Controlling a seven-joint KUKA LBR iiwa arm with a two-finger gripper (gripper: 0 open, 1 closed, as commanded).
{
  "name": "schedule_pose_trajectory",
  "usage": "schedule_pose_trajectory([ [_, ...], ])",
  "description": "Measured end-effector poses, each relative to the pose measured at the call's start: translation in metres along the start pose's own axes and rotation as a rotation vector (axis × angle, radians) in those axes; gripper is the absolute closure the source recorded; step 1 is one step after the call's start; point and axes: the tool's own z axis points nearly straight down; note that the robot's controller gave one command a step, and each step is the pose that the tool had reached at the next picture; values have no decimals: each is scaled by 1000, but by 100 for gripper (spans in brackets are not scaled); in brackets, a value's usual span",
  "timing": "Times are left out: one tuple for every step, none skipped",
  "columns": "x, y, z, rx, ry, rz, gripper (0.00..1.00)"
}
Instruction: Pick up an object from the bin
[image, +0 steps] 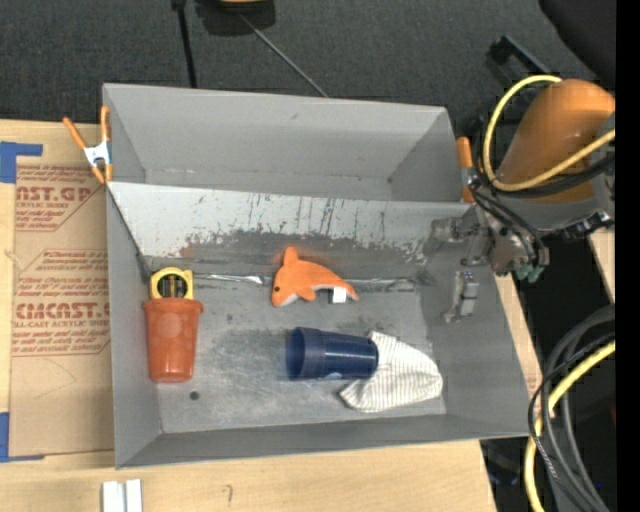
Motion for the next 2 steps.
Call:
schedule_pose_trajectory([
  [14, 29, 69, -1, -4, 45, 0],
  [43, 44, 123, 0, 2, -7, 100],
])
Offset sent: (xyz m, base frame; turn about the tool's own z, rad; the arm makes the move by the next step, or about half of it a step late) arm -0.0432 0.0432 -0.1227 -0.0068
